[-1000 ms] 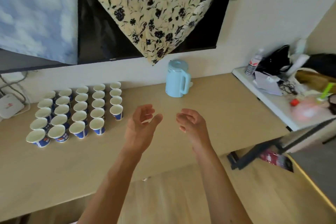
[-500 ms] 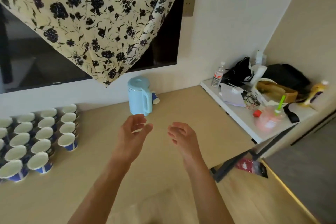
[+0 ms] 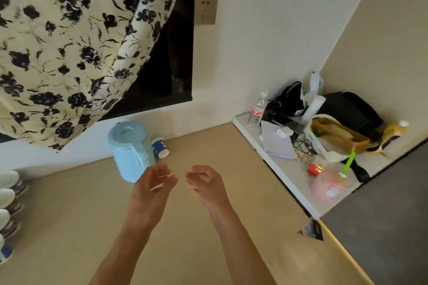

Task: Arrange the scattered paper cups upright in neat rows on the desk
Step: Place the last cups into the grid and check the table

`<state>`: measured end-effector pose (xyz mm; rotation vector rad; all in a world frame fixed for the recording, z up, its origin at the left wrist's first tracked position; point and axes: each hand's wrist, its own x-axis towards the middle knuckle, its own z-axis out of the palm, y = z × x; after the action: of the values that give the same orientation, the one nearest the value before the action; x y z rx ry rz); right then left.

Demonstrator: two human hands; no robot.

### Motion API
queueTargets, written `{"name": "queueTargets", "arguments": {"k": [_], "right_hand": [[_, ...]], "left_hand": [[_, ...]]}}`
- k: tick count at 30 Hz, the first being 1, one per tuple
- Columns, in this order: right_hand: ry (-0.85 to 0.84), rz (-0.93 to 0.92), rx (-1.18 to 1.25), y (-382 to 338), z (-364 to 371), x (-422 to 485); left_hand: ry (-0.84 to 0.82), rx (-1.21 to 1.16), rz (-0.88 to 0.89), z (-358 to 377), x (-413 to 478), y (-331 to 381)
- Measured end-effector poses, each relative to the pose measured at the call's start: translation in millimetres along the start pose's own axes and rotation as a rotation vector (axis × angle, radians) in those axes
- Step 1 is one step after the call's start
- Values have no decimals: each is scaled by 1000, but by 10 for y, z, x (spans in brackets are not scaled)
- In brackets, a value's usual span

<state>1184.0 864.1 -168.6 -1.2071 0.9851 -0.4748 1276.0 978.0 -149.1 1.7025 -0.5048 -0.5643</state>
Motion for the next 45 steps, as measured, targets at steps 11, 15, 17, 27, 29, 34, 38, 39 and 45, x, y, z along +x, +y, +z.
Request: {"name": "queueTargets", "arguments": {"k": [11,15,17,27,29,34,38,39,45], "right_hand": [[-246,94,-167,-14,-297,1539],[-282,75,-348,94,-164,2073],[-289,47,-443,172,-6,2362],[-269,-4,-763,734,1072,3548],[-284,-63,-860,844,1181,3681],[-236,-96,-920,947,1378,3869],[-208,-96,-846,999,1421,3946],[-200,-90,-803,1013,1398,3945],[-72,-74,-461,1067,1024,3580]], "left_hand": [[216,7,-149,926,742,-262],[310,10,-221,1026,925,-397],[351,-4,-256,1034,1002,-463],[468,46,-357,758,1048,-724],[468,61,-370,726,981,-761],[515,54,-390,655,801,-825],[569,41,-399,578,679,-823],[576,41,-401,556,657,-820],[571,35,-399,443,510,-801]]}}
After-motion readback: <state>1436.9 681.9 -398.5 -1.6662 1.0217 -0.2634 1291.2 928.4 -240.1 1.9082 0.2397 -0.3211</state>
